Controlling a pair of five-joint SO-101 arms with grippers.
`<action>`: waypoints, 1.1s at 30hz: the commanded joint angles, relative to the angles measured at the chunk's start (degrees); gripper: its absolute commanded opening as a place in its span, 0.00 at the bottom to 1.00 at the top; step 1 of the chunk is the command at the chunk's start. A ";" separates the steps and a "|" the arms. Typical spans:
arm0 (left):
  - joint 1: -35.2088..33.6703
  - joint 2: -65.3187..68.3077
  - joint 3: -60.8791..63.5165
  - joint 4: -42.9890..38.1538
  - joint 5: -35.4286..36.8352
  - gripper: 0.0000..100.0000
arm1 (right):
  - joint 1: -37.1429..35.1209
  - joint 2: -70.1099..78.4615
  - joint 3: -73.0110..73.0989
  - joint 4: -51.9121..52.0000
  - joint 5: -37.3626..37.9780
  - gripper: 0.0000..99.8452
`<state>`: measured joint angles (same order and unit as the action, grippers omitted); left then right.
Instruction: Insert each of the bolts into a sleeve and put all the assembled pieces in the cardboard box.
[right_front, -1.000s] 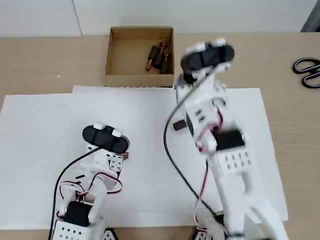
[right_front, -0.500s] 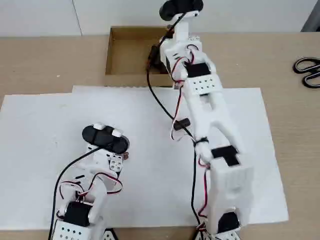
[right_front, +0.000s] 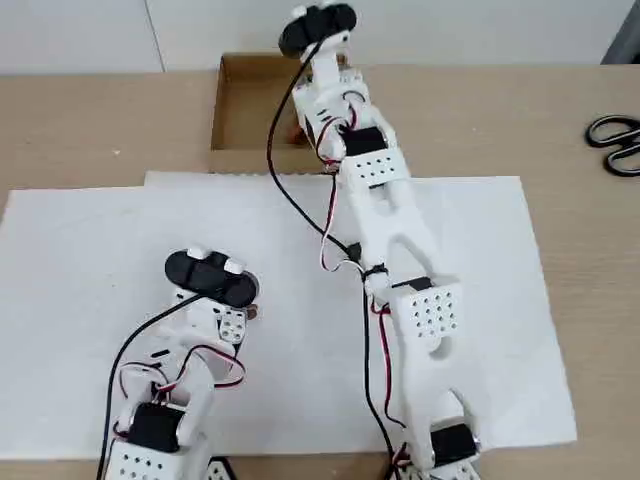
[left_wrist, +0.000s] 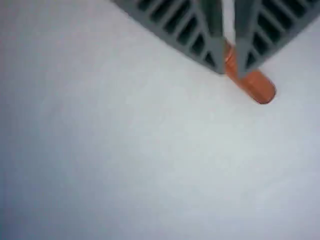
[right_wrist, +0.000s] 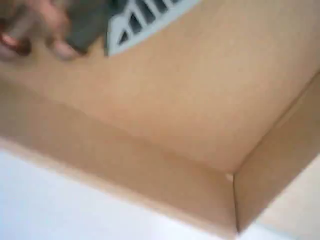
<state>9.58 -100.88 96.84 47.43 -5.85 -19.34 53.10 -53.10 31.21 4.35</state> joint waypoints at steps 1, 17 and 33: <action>-0.26 -0.70 -0.31 0.35 -0.44 0.01 | -0.13 -2.95 -5.10 7.52 0.35 0.20; -0.26 -0.70 -0.31 0.35 -0.44 0.01 | 2.77 -11.82 -20.84 54.55 0.62 0.20; -0.26 -0.70 -0.31 0.44 -0.53 0.01 | 2.24 -23.08 5.89 65.71 34.29 0.20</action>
<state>9.58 -100.88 96.84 47.43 -6.11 -16.70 37.89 -55.65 96.53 30.90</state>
